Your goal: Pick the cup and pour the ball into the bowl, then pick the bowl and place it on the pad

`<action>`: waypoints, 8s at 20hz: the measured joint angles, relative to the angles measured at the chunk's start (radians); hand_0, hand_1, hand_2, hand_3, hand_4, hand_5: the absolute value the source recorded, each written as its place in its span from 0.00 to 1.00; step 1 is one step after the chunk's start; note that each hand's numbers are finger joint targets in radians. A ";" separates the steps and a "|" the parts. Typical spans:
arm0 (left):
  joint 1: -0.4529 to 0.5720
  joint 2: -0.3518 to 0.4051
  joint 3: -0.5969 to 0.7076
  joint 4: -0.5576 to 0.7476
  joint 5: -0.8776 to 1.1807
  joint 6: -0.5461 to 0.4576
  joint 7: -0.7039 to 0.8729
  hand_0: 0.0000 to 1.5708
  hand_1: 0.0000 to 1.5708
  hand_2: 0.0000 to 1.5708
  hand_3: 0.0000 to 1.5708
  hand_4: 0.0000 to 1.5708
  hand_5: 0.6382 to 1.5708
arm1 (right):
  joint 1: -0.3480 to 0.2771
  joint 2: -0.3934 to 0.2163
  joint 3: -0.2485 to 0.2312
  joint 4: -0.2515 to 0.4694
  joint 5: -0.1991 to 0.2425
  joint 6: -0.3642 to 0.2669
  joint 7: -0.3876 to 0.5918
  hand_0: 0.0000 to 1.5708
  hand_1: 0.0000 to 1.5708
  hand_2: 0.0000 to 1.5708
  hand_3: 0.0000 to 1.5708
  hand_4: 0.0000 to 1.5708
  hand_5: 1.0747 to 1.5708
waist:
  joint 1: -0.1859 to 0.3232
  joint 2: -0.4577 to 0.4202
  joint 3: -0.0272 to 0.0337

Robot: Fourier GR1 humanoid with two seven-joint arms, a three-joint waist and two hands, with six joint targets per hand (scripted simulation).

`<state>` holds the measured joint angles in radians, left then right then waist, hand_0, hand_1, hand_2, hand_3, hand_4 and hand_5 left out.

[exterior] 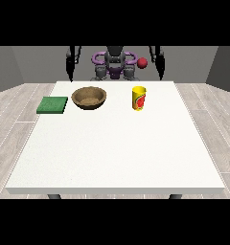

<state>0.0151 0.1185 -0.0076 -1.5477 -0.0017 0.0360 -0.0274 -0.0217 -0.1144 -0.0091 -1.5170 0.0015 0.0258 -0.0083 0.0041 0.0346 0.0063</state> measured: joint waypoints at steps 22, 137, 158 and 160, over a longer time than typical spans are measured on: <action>0.011 -0.089 -0.158 -0.267 0.058 0.045 -0.007 0.00 0.00 0.00 0.00 0.00 0.77 | -0.022 0.037 -0.073 -0.105 -0.104 -0.004 -0.055 0.00 0.00 0.00 0.00 0.00 0.99 | 0.012 -0.092 -0.0060; -0.997 -0.107 -0.751 0.616 -1.576 -0.051 0.359 0.97 0.97 1.00 1.00 0.76 0.88 | -0.472 -0.355 -0.355 0.920 -0.200 0.322 -0.459 0.00 0.00 0.00 0.00 0.27 0.97 | -0.012 -0.003 -0.0059; -0.720 -0.072 -0.111 0.352 -0.744 0.232 0.040 0.33 0.33 0.00 0.00 0.53 0.97 | -0.463 -0.315 -0.397 0.902 -0.266 0.294 -0.418 0.00 0.00 0.00 0.00 0.25 1.00 | 0.155 0.167 -0.0107; -0.710 -0.089 -0.064 0.355 -0.646 0.240 -0.018 0.00 0.00 0.00 0.00 0.51 0.98 | -0.485 -0.302 -0.392 0.884 -0.273 0.296 -0.407 0.00 0.00 0.00 0.00 0.26 1.00 | 0.137 0.205 -0.0107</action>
<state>-0.6948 0.0291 -0.0712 -1.1925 -0.6479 0.2758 -0.0451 -0.5065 -0.4166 -0.4006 -0.6329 -0.2715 0.3222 -0.4153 0.1414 0.2395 -0.0043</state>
